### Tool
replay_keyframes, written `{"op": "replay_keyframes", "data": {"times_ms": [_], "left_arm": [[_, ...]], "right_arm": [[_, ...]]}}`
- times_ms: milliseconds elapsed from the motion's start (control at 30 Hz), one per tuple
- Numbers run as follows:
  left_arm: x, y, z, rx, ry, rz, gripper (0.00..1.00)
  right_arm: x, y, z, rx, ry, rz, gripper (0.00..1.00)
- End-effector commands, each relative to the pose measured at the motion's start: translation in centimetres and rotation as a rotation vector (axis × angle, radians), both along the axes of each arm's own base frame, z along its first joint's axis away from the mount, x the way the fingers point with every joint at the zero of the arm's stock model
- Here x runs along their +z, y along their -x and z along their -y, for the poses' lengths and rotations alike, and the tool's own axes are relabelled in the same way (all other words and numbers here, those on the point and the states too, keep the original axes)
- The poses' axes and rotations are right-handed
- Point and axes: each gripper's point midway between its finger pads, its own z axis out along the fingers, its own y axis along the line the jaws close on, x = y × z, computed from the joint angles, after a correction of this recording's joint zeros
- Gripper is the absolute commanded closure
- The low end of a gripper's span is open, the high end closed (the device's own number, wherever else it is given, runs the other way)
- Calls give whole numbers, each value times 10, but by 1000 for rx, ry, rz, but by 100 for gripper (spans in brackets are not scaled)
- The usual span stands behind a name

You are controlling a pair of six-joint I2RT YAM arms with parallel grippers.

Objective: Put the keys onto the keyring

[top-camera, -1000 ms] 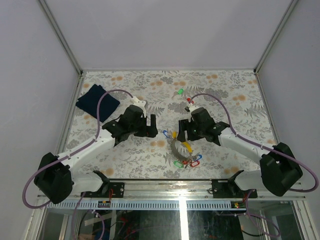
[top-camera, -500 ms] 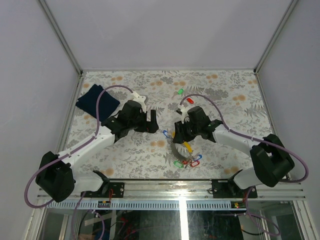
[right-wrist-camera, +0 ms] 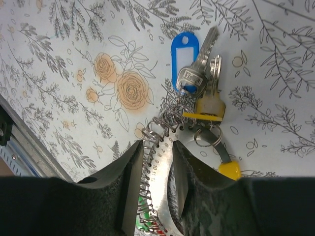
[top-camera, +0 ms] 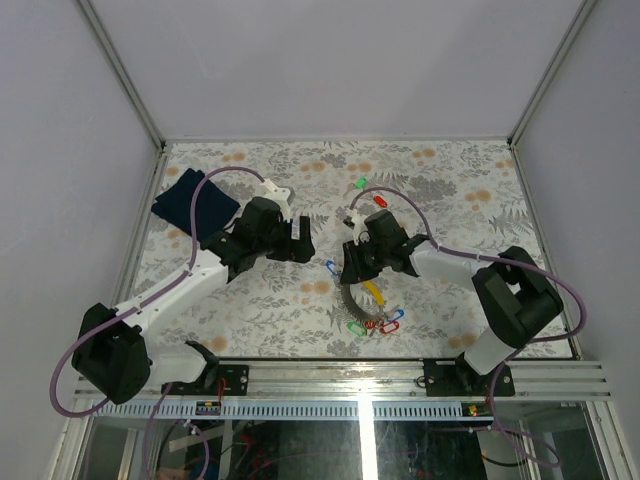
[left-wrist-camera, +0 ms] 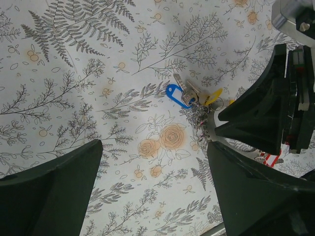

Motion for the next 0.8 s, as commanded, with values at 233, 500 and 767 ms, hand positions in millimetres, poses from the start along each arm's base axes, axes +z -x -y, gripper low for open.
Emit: {"op": "replay_keyframes", "data": {"times_ms": [233,500,767], "left_arm": [[22,-10,-1,-3,8,73,10],[22,-10,-1,-5,6,74,11],[24,-11,0,-6,9,77,10]], "right_arm": [[-2,-28,-14,-23,3,33,65],[-11,-27,-13,-14,20,13,65],[-16,-26,-14,-1,23,0,66]]}}
